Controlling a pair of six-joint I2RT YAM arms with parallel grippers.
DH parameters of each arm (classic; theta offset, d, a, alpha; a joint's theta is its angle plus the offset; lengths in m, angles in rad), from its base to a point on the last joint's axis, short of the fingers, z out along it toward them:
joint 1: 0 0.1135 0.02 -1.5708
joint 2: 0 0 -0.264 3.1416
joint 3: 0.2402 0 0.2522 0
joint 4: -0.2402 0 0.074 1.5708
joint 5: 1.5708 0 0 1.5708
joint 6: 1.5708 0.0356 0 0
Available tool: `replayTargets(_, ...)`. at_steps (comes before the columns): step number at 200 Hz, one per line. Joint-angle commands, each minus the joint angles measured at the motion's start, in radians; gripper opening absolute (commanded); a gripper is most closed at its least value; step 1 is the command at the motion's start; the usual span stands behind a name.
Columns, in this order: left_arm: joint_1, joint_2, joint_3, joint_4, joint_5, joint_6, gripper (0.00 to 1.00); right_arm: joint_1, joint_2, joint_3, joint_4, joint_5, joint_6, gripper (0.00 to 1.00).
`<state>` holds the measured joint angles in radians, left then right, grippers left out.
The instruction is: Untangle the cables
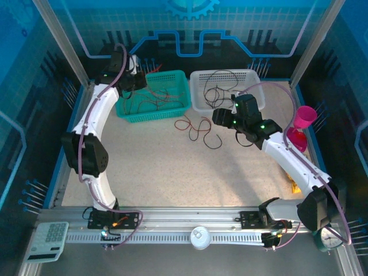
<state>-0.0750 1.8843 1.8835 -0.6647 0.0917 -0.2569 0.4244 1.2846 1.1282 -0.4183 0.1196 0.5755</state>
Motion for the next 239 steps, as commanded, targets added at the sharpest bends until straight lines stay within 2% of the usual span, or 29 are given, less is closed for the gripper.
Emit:
replayTargets(1, 0.035, 0.069, 0.046, -0.016, 0.045, -0.062, 0.0, -0.01, -0.014, -0.013, -0.002, -0.015, -0.009, 0.72)
replayTargets(57, 0.078, 0.226, 0.181, -0.062, -0.048, -0.077, 0.0, 0.002, 0.024, -0.024, -0.007, -0.026, -0.015, 0.72)
replayTargets(94, 0.069, 0.233, 0.154, 0.007, -0.102, -0.024, 0.0, 0.016, 0.053, -0.02, -0.01, -0.026, -0.022, 0.72)
replayTargets(127, 0.003, 0.147, 0.016, 0.104, -0.148, 0.155, 0.0, 0.015, 0.062, -0.014, -0.004, -0.025, -0.024, 0.72)
replayTargets(149, -0.035, 0.074, -0.098, 0.173, -0.155, 0.232, 0.0, 0.016, 0.071, -0.006, 0.0, -0.029, -0.022, 0.72)
replayTargets(171, -0.064, -0.04, -0.244, 0.31, -0.148, 0.294, 0.0, 0.016, 0.077, -0.001, 0.004, -0.036, -0.019, 0.72)
replayTargets(205, -0.066, -0.18, -0.322, 0.391, -0.088, 0.27, 0.0, 0.017, 0.082, 0.001, 0.013, -0.043, -0.016, 0.72)
replayTargets(239, -0.066, -0.241, -0.219, 0.291, -0.003, 0.197, 0.0, 0.019, 0.089, 0.005, 0.015, -0.044, -0.012, 0.72)
